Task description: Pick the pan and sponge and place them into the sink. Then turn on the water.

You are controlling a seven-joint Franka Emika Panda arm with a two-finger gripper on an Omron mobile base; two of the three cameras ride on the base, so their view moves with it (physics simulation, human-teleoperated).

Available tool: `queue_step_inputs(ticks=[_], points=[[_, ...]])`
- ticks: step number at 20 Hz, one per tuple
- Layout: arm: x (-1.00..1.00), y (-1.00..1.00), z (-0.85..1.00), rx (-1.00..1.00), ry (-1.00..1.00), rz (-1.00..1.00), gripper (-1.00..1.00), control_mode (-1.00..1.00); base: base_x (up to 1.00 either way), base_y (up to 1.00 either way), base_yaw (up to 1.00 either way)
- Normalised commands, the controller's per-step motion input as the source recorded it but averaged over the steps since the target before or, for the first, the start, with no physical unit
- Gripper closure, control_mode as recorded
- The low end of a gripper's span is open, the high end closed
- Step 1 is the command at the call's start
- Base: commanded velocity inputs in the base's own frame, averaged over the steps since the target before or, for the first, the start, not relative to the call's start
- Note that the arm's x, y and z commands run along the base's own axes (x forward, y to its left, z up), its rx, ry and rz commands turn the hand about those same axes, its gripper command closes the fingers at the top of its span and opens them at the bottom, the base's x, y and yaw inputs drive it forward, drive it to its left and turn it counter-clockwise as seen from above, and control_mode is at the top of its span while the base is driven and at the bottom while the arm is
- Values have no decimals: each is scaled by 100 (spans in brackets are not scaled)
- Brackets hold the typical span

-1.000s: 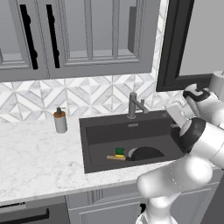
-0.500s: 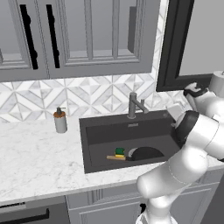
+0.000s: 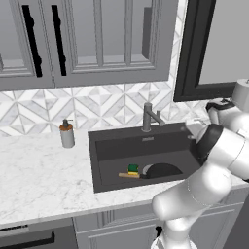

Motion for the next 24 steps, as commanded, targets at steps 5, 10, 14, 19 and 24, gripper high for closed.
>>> queue_step_inputs(ticks=[5,10,14,19,24], points=[[33,1,2,0,-1,1,-100,-100,0,0,0],[41,0,-1,0,0,0,-100,-100,0,0,0],[51,0,0,0,0,0,-100,-100,0,0,0],[42,5,-3,0,0,0,-100,-100,0,0,0],[41,3,-7,0,0,0,-100,-100,0,0,0]])
